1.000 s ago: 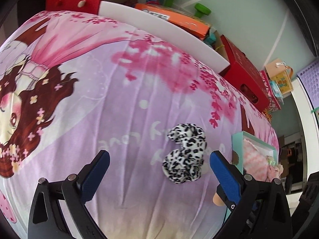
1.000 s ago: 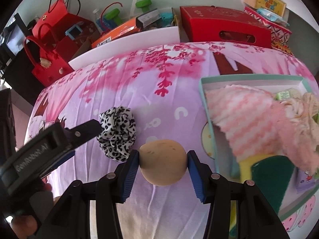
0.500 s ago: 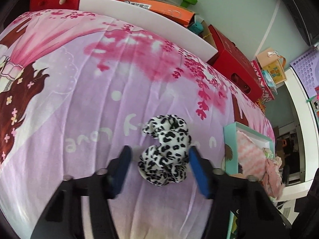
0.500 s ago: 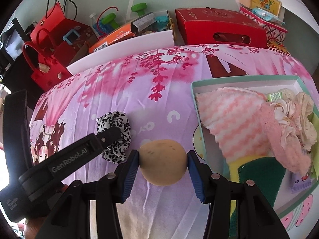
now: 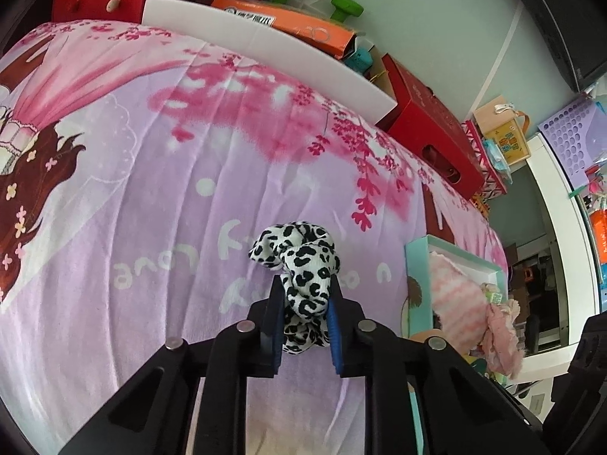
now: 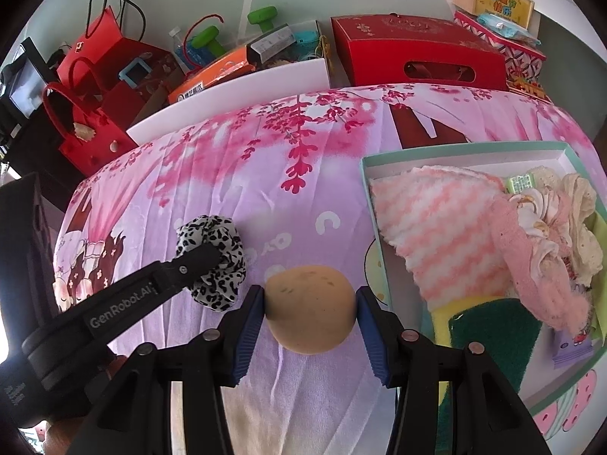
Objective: Organize soft objects
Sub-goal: 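Carry the scrunchie and tan sponge over the tray and release both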
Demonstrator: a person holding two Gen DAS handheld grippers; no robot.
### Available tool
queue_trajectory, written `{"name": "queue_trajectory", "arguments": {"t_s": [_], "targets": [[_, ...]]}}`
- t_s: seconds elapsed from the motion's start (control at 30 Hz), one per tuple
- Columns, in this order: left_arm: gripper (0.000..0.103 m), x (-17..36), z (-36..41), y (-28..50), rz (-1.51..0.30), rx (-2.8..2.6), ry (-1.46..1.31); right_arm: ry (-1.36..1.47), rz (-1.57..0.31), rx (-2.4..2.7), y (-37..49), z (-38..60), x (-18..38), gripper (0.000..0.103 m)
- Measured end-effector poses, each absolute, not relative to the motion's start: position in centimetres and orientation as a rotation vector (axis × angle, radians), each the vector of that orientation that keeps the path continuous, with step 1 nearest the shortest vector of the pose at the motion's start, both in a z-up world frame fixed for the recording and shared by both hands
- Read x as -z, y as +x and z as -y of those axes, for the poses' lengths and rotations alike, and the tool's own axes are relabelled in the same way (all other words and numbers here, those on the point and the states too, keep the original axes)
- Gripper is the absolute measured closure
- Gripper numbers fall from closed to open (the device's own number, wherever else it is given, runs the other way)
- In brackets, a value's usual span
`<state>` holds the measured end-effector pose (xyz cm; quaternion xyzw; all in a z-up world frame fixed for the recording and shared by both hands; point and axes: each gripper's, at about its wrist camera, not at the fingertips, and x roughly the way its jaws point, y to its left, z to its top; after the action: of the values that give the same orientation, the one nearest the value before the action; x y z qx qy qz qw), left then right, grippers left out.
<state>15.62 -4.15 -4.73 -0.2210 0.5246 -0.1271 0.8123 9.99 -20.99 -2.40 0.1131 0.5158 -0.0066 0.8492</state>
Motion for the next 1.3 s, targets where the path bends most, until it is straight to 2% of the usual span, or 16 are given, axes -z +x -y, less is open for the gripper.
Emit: {"name": "queue_trajectory", "arguments": {"t_s": [0.23,0.5,0.8,1.3], "targets": [[0.083,2.9,3.8,15.0,-1.072,0.277,-0.478,0.245,-1.063,0.012,9.6,21.4,1.3,0.051],[0.083,-2.5,3.7,13.0,-0.934,0.329,-0.466,0.237,-0.943,0.041,7.5,23.0,-3.3,0.051],[0.083,-6.7,7.2,10.7,-0.859,0.458,-0.399,0.242,-0.865,0.216,4.8,28.7,-6.7,0.051],[0.083,-5.3,20.4,7.1,-0.963,0.731,-0.184,0.384,-0.938,0.495,1.6,39.7,-4.1,0.051]]}}
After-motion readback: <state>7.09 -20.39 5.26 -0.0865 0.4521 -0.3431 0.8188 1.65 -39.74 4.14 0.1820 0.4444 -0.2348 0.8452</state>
